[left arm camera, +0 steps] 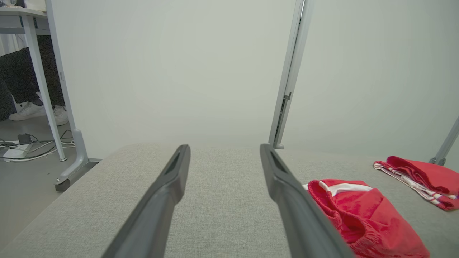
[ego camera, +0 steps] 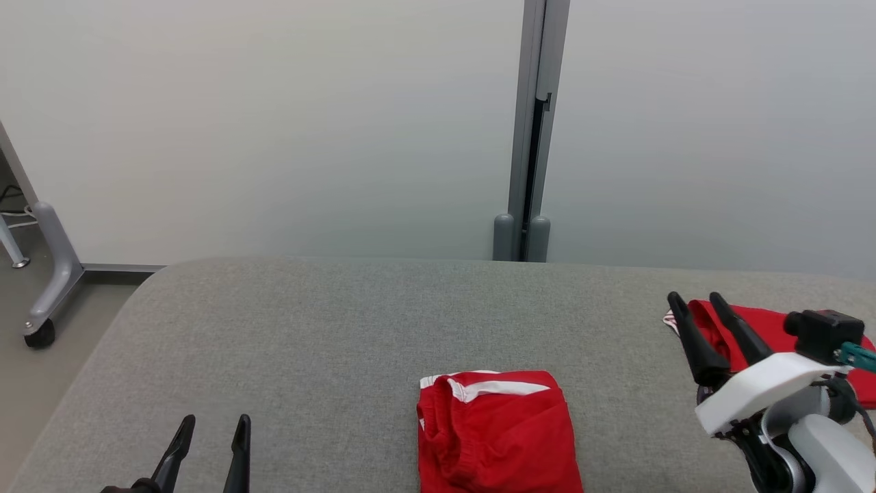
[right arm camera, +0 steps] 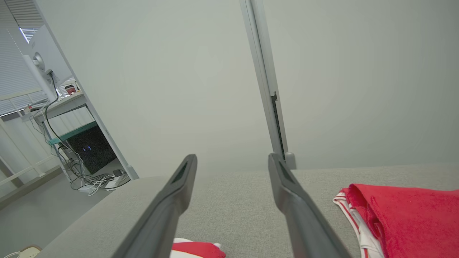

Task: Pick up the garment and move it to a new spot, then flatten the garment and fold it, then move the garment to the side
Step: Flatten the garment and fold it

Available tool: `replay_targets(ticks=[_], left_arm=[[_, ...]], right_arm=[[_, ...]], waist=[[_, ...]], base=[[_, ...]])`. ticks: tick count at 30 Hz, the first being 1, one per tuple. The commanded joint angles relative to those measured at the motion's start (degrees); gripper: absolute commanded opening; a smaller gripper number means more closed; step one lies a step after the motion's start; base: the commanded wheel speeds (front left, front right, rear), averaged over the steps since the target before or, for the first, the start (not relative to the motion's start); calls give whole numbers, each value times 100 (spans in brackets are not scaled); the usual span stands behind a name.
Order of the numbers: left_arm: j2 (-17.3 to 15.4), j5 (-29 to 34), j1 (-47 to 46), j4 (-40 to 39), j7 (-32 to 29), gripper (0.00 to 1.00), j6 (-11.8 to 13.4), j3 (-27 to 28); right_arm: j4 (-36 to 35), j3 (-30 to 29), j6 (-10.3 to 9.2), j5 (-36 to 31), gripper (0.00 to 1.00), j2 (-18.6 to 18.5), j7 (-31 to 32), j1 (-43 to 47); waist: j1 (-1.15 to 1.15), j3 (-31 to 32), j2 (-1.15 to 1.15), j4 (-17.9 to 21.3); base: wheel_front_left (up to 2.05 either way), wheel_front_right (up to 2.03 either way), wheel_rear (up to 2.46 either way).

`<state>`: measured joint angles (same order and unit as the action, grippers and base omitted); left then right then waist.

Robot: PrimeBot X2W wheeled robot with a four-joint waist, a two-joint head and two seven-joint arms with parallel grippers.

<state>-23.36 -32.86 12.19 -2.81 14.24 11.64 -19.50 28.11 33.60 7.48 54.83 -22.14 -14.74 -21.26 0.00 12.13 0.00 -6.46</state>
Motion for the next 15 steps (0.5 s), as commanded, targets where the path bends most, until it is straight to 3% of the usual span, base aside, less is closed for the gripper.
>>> replay_targets(ticks=[1, 10, 15], left_arm=[[-14, 46, 16, -8, 44, 100, -23, 57], [222, 364, 249, -79, 93, 100, 45, 364], [360, 597, 280, -75, 95, 100, -66, 536]], right_arm=[[-141, -228, 3, -242, 100, -42, -49, 183], [-1361, -1900, 3, -1807, 100, 563, -48, 1914], [-1361, -2178, 3, -2352, 100, 782, -49, 2271]], waist=[[0, 20, 0, 20], [0, 76, 0, 242], [0, 82, 0, 292]], base=[[0, 0, 0], [0, 0, 0], [0, 0, 0]])
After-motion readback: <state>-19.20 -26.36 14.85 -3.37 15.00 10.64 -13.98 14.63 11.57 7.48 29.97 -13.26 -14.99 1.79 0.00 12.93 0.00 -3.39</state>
